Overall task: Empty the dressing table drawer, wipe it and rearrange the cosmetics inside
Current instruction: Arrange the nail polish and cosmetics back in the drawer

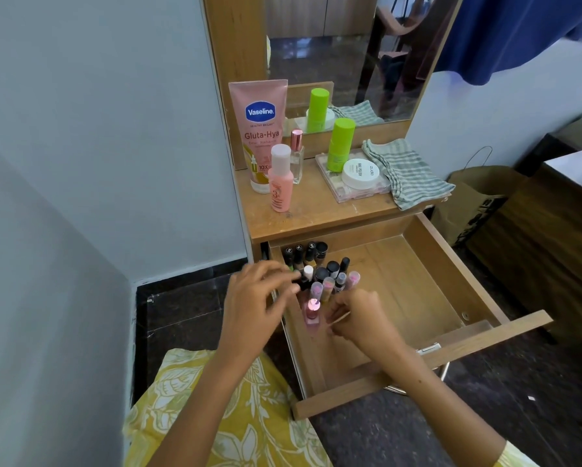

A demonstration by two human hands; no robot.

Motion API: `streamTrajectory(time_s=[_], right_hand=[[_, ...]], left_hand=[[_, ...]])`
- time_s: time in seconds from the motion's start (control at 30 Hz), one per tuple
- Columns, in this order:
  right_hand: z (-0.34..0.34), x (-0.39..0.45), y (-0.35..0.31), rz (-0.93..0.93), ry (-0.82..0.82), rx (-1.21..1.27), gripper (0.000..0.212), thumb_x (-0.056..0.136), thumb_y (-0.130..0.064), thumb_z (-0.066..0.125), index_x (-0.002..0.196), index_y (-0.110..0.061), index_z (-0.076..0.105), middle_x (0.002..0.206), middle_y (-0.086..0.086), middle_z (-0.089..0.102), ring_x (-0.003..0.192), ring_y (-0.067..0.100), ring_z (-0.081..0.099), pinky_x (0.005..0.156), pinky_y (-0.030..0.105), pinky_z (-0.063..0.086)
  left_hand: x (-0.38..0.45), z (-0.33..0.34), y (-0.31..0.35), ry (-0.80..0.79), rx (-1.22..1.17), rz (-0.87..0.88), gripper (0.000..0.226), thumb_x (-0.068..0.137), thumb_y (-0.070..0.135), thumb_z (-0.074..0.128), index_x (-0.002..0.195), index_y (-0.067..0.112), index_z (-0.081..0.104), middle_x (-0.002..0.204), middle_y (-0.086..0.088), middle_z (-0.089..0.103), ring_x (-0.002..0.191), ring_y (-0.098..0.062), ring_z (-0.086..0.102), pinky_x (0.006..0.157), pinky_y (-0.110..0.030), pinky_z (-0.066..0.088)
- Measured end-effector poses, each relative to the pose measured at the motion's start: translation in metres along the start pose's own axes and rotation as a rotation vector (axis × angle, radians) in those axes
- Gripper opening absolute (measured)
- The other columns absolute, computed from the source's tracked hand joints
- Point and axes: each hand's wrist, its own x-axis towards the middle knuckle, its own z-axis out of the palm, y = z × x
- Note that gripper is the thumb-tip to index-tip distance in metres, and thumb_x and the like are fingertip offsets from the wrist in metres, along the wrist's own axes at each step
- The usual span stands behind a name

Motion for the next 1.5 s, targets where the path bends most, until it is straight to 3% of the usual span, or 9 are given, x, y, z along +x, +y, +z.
streamTrajectory(time_s=[0.1,0.23,0.3,0.43,0.63,0.83,1.07,1.27,1.5], right_hand=[[-0.015,-0.001,-0.003,-0.12,0.111,-0.1,0.02,0.077,-0.004,0.068,0.078,-0.023,0.07,0.076,-0.006,0.07,0.068,0.007,0.065,0.068,0.026,0.055],[-0.025,0.011,-0.009,-0.365,0.302,-0.272,0.016,0.082,-0.013,0.068,0.091,-0.025,0.072,0.086,-0.006,0.068,0.068,0.012,0.062,0.054,0.028,0.05],[-0.025,0.02,-0.012,-0.432,0.266,-0.374,0.02,0.083,-0.015,0.067,0.101,-0.024,0.072,0.096,-0.001,0.063,0.077,0.016,0.059,0.053,0.025,0.042],[-0.021,0.031,-0.013,-0.468,0.201,-0.494,0.03,0.076,-0.009,0.074,0.104,-0.022,0.073,0.089,0.004,0.055,0.079,0.02,0.054,0.049,0.022,0.031],[-0.018,0.034,-0.02,-0.447,0.075,-0.578,0.041,0.091,-0.009,0.056,0.129,-0.024,0.057,0.111,0.007,0.047,0.088,0.015,0.032,0.067,0.025,0.03],[-0.02,0.032,-0.015,-0.478,0.059,-0.519,0.023,0.085,-0.008,0.06,0.103,-0.018,0.071,0.111,0.007,0.054,0.095,0.022,0.048,0.066,0.028,0.042],[-0.023,0.034,-0.009,-0.501,-0.012,-0.43,0.028,0.091,-0.012,0.047,0.106,-0.02,0.07,0.121,-0.003,0.059,0.104,0.021,0.049,0.079,0.036,0.048],[-0.025,0.033,-0.006,-0.52,0.043,-0.327,0.029,0.087,-0.008,0.047,0.1,-0.019,0.071,0.109,-0.005,0.067,0.099,0.021,0.054,0.075,0.037,0.05],[-0.038,0.032,0.001,-0.439,0.262,-0.146,0.026,0.085,-0.004,0.057,0.094,-0.022,0.073,0.098,-0.009,0.069,0.09,0.013,0.058,0.07,0.037,0.052]], left_hand=[[0.015,-0.004,-0.007,0.032,0.275,0.026,0.038,0.091,0.019,0.059,0.128,0.016,0.057,0.138,-0.005,0.051,0.128,-0.022,0.045,0.106,-0.043,0.03],[0.031,0.0,-0.009,-0.163,0.545,0.038,0.054,0.093,0.019,0.053,0.143,0.01,0.036,0.154,-0.011,0.019,0.142,-0.023,0.016,0.111,-0.043,0.008],[0.032,0.002,-0.006,-0.208,0.583,0.033,0.056,0.096,0.022,0.046,0.147,0.009,0.026,0.156,-0.01,0.01,0.144,-0.022,0.01,0.112,-0.04,0.001],[0.033,0.001,-0.003,-0.216,0.603,0.01,0.055,0.101,0.025,0.031,0.15,0.014,0.008,0.157,-0.004,-0.005,0.145,-0.016,-0.003,0.112,-0.036,-0.008],[0.035,-0.003,0.001,-0.26,0.605,-0.027,0.055,0.101,0.025,0.03,0.15,0.017,0.007,0.157,-0.001,-0.009,0.144,-0.013,-0.005,0.112,-0.036,-0.01],[0.035,-0.004,0.003,-0.269,0.604,-0.04,0.056,0.101,0.025,0.031,0.151,0.017,0.005,0.157,-0.001,-0.01,0.144,-0.014,-0.006,0.113,-0.037,-0.008],[0.035,-0.004,0.005,-0.291,0.608,-0.059,0.057,0.102,0.025,0.03,0.15,0.016,0.001,0.157,-0.002,-0.014,0.144,-0.014,-0.009,0.115,-0.038,-0.006],[0.035,-0.003,0.004,-0.292,0.617,-0.061,0.058,0.102,0.025,0.03,0.15,0.016,0.001,0.157,-0.001,-0.014,0.144,-0.014,-0.01,0.114,-0.037,-0.006],[0.038,-0.003,0.01,-0.272,0.587,-0.067,0.054,0.102,0.023,0.031,0.15,0.014,0.009,0.158,-0.004,-0.003,0.145,-0.016,-0.001,0.116,-0.036,-0.001]])
